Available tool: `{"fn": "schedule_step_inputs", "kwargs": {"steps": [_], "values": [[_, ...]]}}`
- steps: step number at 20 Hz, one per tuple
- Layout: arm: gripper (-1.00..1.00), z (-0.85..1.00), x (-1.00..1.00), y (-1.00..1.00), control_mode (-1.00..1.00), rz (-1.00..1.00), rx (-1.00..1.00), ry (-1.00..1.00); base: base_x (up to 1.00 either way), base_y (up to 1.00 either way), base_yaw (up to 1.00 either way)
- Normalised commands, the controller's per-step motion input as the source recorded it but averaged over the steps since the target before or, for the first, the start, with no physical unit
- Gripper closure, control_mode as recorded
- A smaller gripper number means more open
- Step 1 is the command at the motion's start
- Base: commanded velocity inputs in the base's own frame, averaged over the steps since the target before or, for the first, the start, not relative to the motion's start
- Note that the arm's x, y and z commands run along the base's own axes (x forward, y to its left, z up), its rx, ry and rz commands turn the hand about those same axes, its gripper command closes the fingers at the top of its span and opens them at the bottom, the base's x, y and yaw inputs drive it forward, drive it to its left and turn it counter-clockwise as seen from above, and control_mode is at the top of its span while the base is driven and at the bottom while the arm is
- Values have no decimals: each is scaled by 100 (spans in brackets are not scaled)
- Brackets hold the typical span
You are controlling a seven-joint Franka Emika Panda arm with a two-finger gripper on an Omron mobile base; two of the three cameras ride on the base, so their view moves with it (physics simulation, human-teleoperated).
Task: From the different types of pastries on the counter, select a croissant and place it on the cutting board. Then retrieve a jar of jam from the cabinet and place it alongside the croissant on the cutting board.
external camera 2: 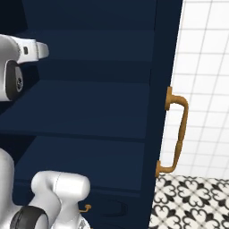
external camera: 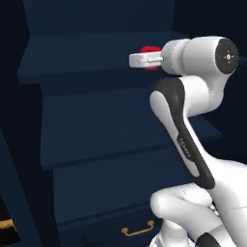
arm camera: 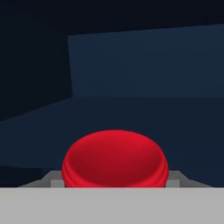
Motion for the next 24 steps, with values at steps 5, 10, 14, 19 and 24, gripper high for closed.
{"fn": "schedule_step_inputs", "kwargs": {"steps": [5, 10, 14, 19, 24], "values": [[100, -30, -87, -47, -100, -6, 0, 7, 0, 0, 0], [100, -54, -50, -11, -100, -3, -1, 16, 0, 0, 0], [100, -15, -4, 0, 100, 0, 0, 3, -49, 0, 0], [100, 0, 0, 0, 100, 0, 0, 0, -100, -11, -20], [100, 0, 0, 0, 100, 0, 0, 0, -100, 4, -38]]}}
